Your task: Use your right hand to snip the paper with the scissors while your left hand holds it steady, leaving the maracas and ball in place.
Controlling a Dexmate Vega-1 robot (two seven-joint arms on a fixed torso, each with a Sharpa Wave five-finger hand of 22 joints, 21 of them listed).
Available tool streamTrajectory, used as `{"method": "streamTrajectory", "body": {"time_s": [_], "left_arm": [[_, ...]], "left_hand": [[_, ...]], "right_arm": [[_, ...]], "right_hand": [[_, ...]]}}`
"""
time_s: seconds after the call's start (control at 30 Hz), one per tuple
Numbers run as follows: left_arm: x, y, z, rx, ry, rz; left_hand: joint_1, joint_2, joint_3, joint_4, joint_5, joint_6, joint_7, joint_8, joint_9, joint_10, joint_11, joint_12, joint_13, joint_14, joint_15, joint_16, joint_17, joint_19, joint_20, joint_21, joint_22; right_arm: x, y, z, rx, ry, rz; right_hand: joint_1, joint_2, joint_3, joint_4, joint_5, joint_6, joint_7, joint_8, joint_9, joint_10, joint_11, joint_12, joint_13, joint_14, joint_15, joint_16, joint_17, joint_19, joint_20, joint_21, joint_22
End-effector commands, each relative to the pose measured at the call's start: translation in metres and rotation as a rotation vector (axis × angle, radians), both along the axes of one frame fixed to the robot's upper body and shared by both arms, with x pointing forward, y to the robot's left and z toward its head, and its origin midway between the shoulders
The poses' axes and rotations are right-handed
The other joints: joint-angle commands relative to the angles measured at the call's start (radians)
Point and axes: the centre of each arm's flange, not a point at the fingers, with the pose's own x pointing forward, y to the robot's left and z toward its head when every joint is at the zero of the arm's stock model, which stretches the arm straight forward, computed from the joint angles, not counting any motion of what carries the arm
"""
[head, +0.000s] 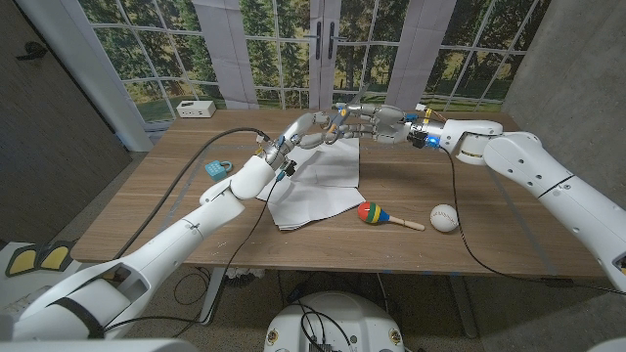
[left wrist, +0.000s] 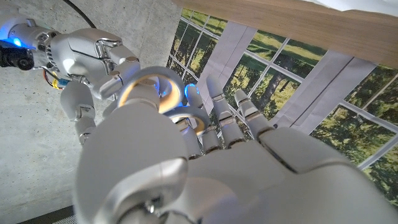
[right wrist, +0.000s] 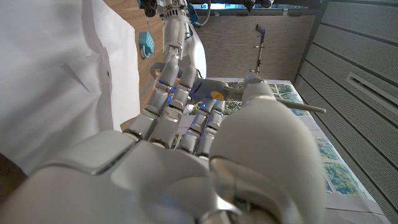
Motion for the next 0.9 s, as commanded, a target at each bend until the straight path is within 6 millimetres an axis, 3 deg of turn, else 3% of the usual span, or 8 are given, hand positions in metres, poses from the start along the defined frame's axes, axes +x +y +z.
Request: {"method": "streamTrajectory", "body": {"time_s": [0.03, 0.13, 0.4, 0.47, 0.57, 0.9], "left_arm": [[0.004, 0.003, 0.0, -0.072, 0.119, -0.053], [0.006, 0.006, 0.0, -0.106, 0.159, -0.083], [0.004, 0.011, 0.001, -0.149, 0.186, -0.135], [0.003, 0.012, 0.002, -0.156, 0.189, -0.144], [0.002, 0.013, 0.003, -0.161, 0.195, -0.163], [0.001, 0.019, 0.003, -0.21, 0.233, -0.214]], "left_hand": [[0.019, 0.013, 0.008, -0.002, 0.002, 0.003, -0.001, 0.019, 0.223, 0.105, -0.099, -0.006, -0.001, 0.013, -0.156, -0.009, 0.002, 0.007, 0.0, 0.004, 0.002], [0.019, 0.012, 0.009, -0.003, 0.002, 0.002, 0.001, 0.02, 0.222, 0.106, -0.099, -0.007, -0.004, 0.015, -0.155, -0.012, 0.001, 0.009, 0.0, 0.005, 0.002], [0.025, 0.011, 0.012, -0.007, 0.001, 0.002, 0.002, 0.024, 0.219, 0.109, -0.099, -0.006, -0.005, 0.015, -0.152, -0.012, 0.005, 0.01, 0.0, 0.006, 0.003], [0.024, 0.011, 0.012, -0.007, 0.001, 0.001, 0.003, 0.025, 0.219, 0.11, -0.099, -0.004, -0.003, 0.014, -0.152, -0.013, 0.005, 0.01, 0.001, 0.007, 0.003], [0.023, 0.013, 0.013, -0.005, 0.0, 0.001, 0.004, 0.027, 0.219, 0.108, -0.099, -0.004, -0.001, 0.01, -0.152, -0.016, 0.005, 0.01, 0.0, 0.007, 0.004], [0.016, 0.018, 0.021, 0.0, 0.0, -0.018, -0.005, 0.038, 0.233, 0.074, -0.098, -0.011, 0.004, -0.005, -0.15, -0.04, -0.001, 0.002, 0.001, 0.006, 0.005]], "right_arm": [[0.004, -0.008, -0.003, 0.056, -0.003, 0.001], [0.006, -0.011, -0.004, 0.08, 0.014, -0.021], [0.01, -0.016, -0.008, 0.12, 0.051, -0.063], [0.011, -0.018, -0.009, 0.126, 0.055, -0.074], [0.012, -0.018, -0.011, 0.133, 0.065, -0.084], [0.013, -0.022, -0.015, 0.153, 0.09, -0.101]], "right_hand": [[-0.132, -0.067, -0.073, 0.05, -0.048, -0.015, 0.023, 0.01, -0.013, 0.171, 0.144, -0.029, -0.037, 0.002, -0.076, 0.013, -0.069, 0.026, 0.028, -0.024, 0.001], [-0.184, -0.091, -0.103, 0.069, -0.048, -0.016, 0.028, 0.012, -0.019, 0.192, 0.152, -0.037, -0.051, -0.002, -0.067, 0.013, -0.08, 0.034, 0.033, -0.036, 0.001], [-0.229, -0.085, -0.12, 0.089, -0.041, 0.001, 0.043, 0.019, -0.025, 0.215, 0.161, -0.044, -0.063, -0.009, -0.051, 0.014, -0.088, 0.025, 0.041, -0.054, 0.001], [-0.256, -0.077, -0.129, 0.098, -0.035, 0.006, 0.044, 0.02, -0.03, 0.222, 0.162, -0.055, -0.073, -0.055, -0.03, -0.002, -0.097, -0.003, 0.053, -0.078, 0.001], [-0.266, -0.07, -0.135, 0.098, -0.029, 0.011, 0.045, 0.021, -0.034, 0.228, 0.159, -0.063, -0.082, -0.096, -0.016, -0.015, -0.106, -0.031, 0.061, -0.101, 0.001], [-0.274, -0.057, -0.136, 0.1, -0.023, 0.014, 0.048, 0.021, -0.037, 0.233, 0.166, -0.069, -0.089, -0.108, -0.011, -0.014, -0.111, -0.042, 0.064, -0.115, 0.001]]}}
